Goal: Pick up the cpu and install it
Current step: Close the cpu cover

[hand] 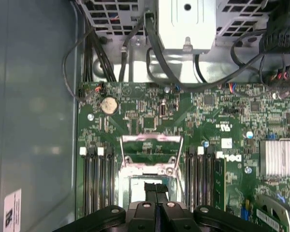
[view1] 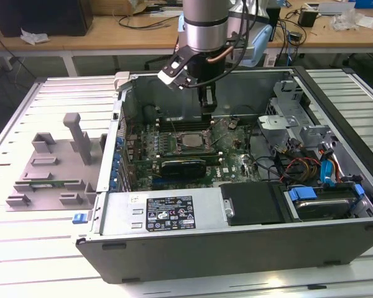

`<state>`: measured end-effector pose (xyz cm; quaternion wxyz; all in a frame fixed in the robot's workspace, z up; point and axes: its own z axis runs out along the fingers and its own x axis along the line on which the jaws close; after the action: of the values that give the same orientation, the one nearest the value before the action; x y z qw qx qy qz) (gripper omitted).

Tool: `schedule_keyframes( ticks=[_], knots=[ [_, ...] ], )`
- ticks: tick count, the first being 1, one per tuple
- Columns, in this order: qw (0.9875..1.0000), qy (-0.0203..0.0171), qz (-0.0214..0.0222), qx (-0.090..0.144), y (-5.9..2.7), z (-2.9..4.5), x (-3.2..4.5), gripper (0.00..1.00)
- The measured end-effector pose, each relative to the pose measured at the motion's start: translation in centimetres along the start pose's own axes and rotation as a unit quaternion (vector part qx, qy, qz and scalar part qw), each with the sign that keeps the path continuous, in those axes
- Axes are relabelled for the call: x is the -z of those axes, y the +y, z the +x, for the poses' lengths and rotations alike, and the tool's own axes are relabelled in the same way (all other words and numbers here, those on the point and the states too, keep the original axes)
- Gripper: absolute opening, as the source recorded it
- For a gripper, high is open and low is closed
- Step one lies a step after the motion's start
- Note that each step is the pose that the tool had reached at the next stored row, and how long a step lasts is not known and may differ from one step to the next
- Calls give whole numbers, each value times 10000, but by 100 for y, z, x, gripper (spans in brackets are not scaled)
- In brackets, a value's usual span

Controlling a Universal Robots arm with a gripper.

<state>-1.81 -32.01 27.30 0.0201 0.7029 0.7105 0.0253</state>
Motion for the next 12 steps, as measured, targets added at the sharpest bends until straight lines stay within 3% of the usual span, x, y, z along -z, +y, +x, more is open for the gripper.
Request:
schedule_keyframes(
  ticks=[7,8,12],
  knots=[
    [10000,0,5,0,156,-2,-10,11],
    [10000,0,9,0,222,-2,-14,11],
    [10000,0,14,0,338,-3,-22,11]
  ],
)
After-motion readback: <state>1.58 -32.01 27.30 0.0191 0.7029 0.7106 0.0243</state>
